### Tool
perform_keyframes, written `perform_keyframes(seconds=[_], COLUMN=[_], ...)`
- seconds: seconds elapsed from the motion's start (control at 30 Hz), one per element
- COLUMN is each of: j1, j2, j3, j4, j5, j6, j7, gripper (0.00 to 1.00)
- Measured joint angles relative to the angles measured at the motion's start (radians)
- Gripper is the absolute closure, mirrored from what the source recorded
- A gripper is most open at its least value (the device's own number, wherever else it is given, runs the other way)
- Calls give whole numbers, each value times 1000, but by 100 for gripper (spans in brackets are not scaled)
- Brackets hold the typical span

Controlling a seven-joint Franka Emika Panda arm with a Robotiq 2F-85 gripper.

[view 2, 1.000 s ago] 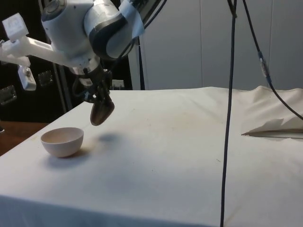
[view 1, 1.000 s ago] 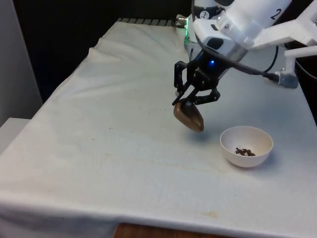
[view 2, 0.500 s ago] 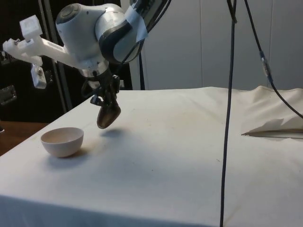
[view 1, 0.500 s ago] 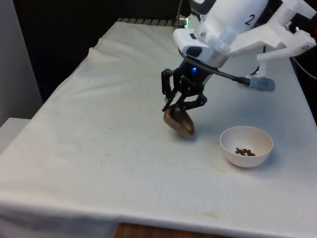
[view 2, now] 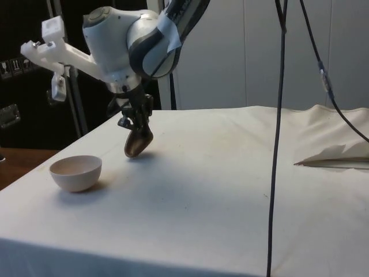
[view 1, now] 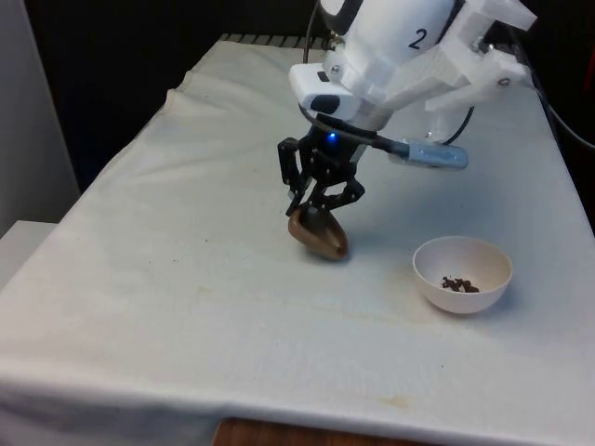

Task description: Pour the coffee beans from the cup into the bowl.

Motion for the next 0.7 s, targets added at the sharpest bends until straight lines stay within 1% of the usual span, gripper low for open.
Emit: perform_keyframes(seconds=[0.17,0.3,0.37,0.5,0.57,0.63,0.7], j1=[0,0,0,0,0,0,0], j2=[0,0,0,0,0,0,0], j3=[-19,-37,-49,-55,-64,-68,-78], j4=[-11,-19,-23,-26,-31,-33,-37], j5=[31,68,96,114,141,150,180], j6=[31,60,80,91,112,119,136], j7=[-23,-52,-74,-88,-109,-116,-141], gripper=[98,98,98,98,98,98,98])
